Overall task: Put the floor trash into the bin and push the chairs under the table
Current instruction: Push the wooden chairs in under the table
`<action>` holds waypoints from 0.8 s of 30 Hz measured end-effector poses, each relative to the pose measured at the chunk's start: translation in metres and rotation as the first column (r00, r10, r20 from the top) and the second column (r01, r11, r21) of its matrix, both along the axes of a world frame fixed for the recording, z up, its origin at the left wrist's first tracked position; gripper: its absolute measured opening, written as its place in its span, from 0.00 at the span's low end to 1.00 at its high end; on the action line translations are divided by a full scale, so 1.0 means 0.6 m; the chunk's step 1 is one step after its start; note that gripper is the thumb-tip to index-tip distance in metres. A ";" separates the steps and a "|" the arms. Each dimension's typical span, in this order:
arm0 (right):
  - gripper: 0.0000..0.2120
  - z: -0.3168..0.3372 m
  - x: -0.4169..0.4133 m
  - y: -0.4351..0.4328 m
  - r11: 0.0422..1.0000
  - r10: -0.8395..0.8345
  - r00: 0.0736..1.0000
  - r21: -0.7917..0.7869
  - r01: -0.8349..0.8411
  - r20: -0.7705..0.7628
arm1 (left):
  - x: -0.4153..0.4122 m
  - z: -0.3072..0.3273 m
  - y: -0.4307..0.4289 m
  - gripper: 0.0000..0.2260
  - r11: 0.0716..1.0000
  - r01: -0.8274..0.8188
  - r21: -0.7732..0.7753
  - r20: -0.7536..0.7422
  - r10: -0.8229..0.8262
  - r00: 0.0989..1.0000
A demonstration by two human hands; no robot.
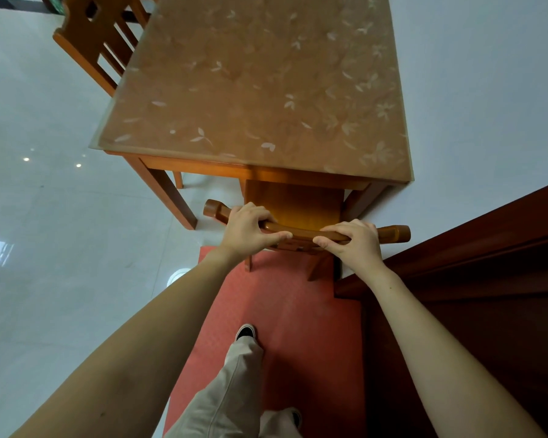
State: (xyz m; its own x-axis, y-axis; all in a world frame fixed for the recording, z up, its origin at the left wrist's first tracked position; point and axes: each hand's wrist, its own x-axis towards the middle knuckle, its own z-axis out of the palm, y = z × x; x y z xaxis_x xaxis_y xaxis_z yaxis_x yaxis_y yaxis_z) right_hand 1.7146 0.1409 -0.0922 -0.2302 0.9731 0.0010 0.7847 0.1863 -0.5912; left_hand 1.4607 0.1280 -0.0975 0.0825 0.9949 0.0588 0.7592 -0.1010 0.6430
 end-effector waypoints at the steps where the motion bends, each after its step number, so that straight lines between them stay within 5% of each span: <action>1: 0.25 0.000 0.002 0.002 1.000 0.003 1.000 -0.001 -0.003 0.000 | 0.001 0.002 0.001 0.22 1.000 -0.004 -0.002 0.000 0.004 1.000; 24: 0.25 -0.012 0.017 0.001 1.000 -0.013 0.999 0.010 0.013 -0.049 | 0.018 -0.001 -0.011 0.21 0.999 -0.032 0.004 -0.047 0.032 0.998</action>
State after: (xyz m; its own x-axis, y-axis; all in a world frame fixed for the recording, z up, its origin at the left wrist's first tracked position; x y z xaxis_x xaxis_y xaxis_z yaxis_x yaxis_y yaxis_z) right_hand 1.7248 0.1413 -0.0995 -0.2168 0.9760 0.0223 0.7572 0.1825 -0.6271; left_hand 1.4714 0.1216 -0.0983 0.0533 0.9969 0.0585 0.7913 -0.0779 0.6065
